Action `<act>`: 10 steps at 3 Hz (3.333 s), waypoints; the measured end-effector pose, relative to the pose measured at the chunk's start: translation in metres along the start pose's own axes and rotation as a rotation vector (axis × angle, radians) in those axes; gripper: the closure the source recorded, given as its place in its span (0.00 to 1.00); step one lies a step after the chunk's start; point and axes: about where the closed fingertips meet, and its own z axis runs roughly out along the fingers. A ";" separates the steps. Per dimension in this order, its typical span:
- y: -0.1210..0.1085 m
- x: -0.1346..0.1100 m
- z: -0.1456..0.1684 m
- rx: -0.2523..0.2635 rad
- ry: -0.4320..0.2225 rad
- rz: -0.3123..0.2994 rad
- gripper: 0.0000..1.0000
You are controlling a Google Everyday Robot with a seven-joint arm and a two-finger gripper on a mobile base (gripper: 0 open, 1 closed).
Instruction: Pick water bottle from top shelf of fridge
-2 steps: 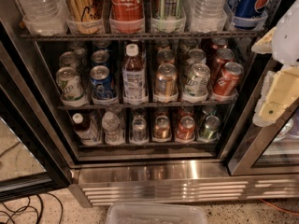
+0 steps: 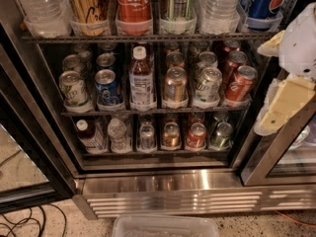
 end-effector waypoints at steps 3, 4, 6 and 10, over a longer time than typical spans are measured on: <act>0.020 -0.063 0.028 0.195 -0.372 0.071 0.00; 0.013 -0.074 0.018 0.320 -0.483 0.110 0.00; -0.009 -0.089 -0.009 0.484 -0.609 0.131 0.00; -0.051 -0.087 -0.005 0.663 -0.806 0.294 0.00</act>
Offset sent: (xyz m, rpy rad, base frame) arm 0.0143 0.0785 -0.0175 0.3640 -0.3173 -0.0171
